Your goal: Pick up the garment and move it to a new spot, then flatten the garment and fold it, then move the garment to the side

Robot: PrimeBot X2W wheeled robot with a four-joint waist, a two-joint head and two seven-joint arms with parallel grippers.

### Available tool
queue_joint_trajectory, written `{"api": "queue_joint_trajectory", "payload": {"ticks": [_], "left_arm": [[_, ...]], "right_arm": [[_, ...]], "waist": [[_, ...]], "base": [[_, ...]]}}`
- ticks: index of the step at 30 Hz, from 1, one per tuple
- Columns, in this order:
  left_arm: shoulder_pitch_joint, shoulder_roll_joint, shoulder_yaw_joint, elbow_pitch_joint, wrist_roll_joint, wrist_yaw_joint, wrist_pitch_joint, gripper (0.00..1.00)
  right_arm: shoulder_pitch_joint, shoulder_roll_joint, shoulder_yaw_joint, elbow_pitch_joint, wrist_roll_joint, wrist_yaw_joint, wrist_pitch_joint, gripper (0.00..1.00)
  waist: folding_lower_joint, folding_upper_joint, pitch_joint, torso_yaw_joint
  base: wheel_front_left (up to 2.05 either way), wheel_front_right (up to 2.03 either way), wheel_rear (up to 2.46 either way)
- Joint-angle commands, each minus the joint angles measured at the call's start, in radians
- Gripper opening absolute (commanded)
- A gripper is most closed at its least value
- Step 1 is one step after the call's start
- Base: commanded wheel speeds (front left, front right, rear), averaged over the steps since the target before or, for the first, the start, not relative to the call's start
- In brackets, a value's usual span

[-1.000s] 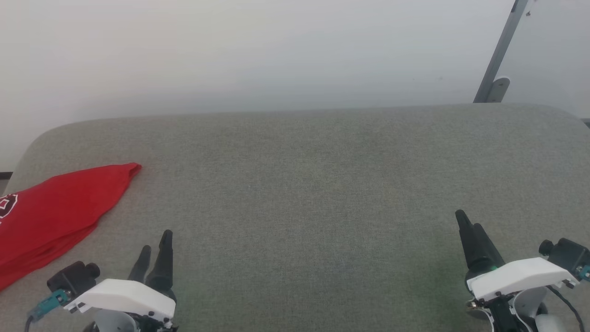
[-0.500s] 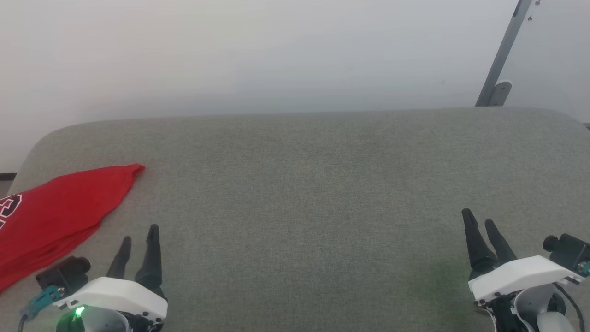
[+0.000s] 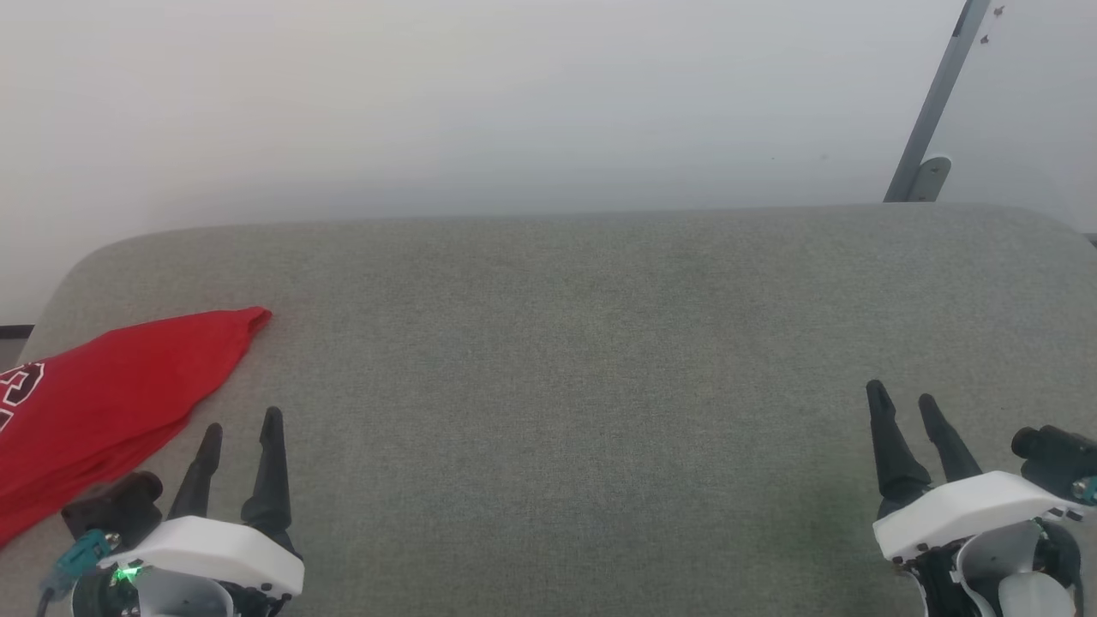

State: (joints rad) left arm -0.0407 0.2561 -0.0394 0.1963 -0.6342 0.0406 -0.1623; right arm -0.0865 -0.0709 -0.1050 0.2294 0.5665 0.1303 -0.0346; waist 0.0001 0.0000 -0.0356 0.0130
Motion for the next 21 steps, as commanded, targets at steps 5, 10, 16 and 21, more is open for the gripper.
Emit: {"api": "queue_joint_trajectory", "payload": {"ticks": [5,10,16,21], "left_arm": [[0.01,0.008,0.006,-0.016,0.066,-0.01,-0.02,1.0],[0.014,0.005,0.015,-0.025,0.106,-0.012,-0.031,1.0],[0.024,0.006,0.022,-0.031,0.156,-0.017,-0.046,1.0],[0.028,0.007,0.027,-0.037,0.196,-0.02,-0.055,1.0]], "right_arm": [[-0.006,-0.011,-0.005,-0.018,-0.07,0.0,-0.023,1.0],[-0.005,-0.015,-0.003,-0.022,-0.118,0.001,-0.035,1.0],[-0.002,-0.017,-0.001,-0.025,-0.174,0.001,-0.05,1.0],[-0.004,-0.018,0.003,-0.026,-0.219,0.001,-0.06,1.0]], "waist": [[-0.0001,0.0,-0.002,0.0],[-0.0001,0.0,-0.004,0.001],[-0.0001,0.0,-0.006,0.003],[-0.0001,0.0,-0.008,0.004]], "base": [[0.0,0.0,0.0],[0.0,0.0,0.0],[0.0,0.0,0.0],[0.0,0.0,0.0]]}}
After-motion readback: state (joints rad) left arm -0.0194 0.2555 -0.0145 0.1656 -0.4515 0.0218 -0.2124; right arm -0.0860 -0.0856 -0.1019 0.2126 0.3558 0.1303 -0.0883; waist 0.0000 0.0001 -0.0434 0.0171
